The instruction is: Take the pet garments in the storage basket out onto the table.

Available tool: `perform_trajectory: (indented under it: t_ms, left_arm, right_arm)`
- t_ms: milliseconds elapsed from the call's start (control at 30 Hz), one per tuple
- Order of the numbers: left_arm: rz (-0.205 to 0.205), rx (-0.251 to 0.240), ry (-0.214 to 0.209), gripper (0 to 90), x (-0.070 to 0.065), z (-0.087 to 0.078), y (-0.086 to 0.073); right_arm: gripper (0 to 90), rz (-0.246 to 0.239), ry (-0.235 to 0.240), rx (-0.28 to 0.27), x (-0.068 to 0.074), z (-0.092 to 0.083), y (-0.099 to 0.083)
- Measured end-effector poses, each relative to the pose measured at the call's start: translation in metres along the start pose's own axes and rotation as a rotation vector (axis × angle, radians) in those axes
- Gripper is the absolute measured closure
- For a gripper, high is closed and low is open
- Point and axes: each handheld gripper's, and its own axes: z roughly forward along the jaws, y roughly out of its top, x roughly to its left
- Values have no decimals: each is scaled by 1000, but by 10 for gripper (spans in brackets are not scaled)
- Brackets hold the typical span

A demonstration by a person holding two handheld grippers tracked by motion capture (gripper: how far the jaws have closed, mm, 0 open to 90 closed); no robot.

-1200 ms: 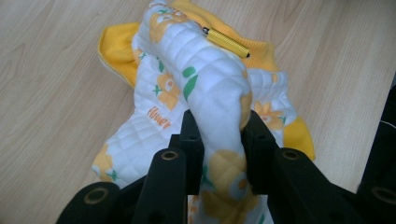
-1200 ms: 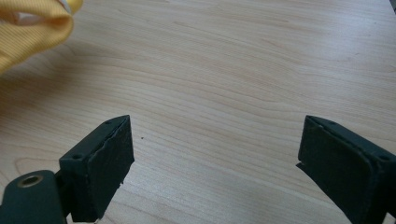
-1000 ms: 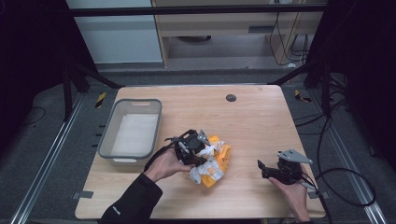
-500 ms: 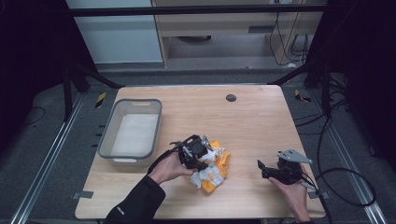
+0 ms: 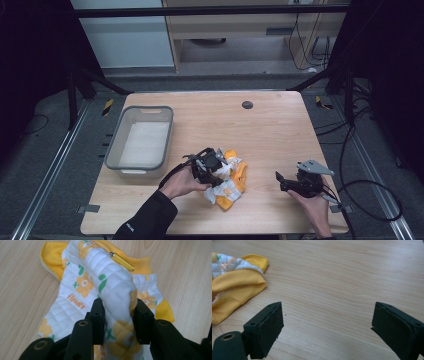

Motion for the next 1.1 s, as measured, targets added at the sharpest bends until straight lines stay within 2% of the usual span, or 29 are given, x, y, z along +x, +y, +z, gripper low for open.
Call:
perform_trajectory:
  t_ms: [567, 733, 800, 967, 1100]
  left_arm:
    - [-1, -47, 18, 454, -4, -5, -8]
    - [-10, -77, 32, 394, -4, -12, -11]
    - [-21, -108, 44, 379, -3, -17, -15]
    - [-49, -159, 47, 351, -1, -26, -21]
    - [-75, -190, 70, 332, 0, -30, -26]
  right_arm:
    - [101, -5, -2, 1, 0, 0, 0]
    - [101, -6, -3, 1, 0, 0, 0]
    - [100, -6, -3, 1, 0, 0, 0]
    - [100, -7, -4, 2, 0, 0, 0]
    - [100, -8, -4, 3, 0, 1, 0]
